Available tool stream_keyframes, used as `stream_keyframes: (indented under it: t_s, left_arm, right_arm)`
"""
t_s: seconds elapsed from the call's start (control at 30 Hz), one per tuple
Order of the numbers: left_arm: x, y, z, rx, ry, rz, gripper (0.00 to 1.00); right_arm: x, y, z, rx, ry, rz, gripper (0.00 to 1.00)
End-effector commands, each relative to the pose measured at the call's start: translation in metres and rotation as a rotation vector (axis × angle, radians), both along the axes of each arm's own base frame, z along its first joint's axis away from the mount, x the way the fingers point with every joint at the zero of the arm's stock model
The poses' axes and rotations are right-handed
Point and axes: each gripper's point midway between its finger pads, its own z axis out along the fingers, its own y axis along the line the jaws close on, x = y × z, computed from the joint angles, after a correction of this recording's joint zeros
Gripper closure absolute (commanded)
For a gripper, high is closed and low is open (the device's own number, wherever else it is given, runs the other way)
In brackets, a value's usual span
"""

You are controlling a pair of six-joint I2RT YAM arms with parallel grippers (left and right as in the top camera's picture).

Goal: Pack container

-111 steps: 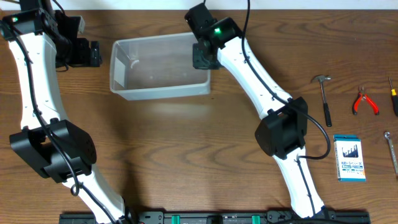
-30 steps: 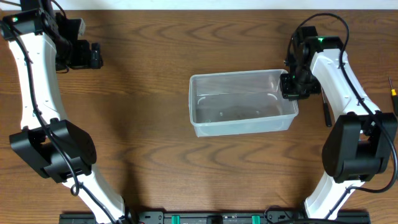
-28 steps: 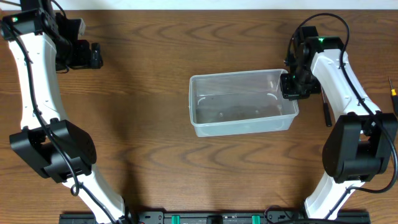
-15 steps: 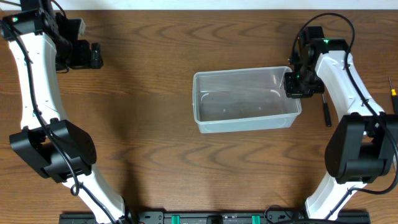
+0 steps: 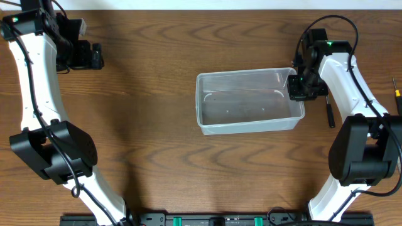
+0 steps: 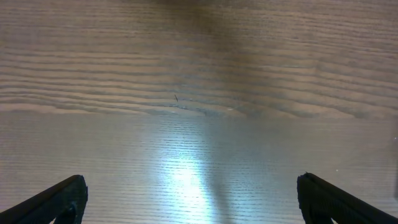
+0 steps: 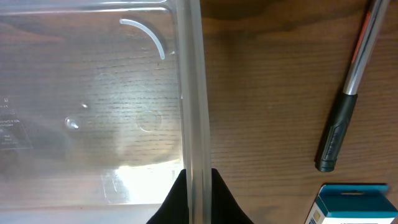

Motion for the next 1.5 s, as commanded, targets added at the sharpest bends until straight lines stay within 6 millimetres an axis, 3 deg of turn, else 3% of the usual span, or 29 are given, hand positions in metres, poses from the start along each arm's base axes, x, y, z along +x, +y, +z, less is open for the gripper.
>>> stream_keyframes:
  t_s: [0.0, 0.37, 0.67, 0.9, 1.0, 1.1, 1.2, 1.47]
  left_arm:
    - [-0.002, -0.001, -0.007, -0.02, 0.021, 0.002, 0.02]
    - [-0.002, -0.001, -0.007, -0.02, 0.021, 0.002, 0.02]
    - [-0.002, -0.001, -0.007, -0.02, 0.021, 0.002, 0.02]
    - [0.0, -0.001, -0.007, -0.018, 0.016, 0.001, 0.02]
    - [0.0, -0.001, -0.007, -0.017, 0.013, 0.001, 0.02]
    - [0.0, -0.001, -0.007, -0.017, 0.014, 0.001, 0.02]
    - [0.0, -0.001, -0.007, -0.018, 0.014, 0.002, 0.02]
    - [0.0, -0.001, -0.007, -0.018, 0.014, 0.002, 0.02]
  right_arm:
    - [-0.01, -0.021, -0.006, -0.078, 0.036, -0.033, 0.96]
    - [-0.014, -0.029, -0.006, -0.073, 0.051, -0.058, 0.94]
    - [-0.013, -0.024, -0.006, -0.067, 0.05, -0.036, 0.66]
    - [-0.007, -0.005, -0.007, 0.008, 0.028, 0.032, 0.59]
    - [-0.006, -0.001, -0.007, 0.008, 0.027, 0.043, 0.6]
    - [-0.004, 0.003, -0.007, 0.008, 0.016, 0.055, 0.8]
    - [-0.001, 0.007, -0.007, 0.008, 0.008, 0.084, 0.87]
    - [0.001, 0.01, -0.007, 0.003, 0.0, 0.105, 0.85]
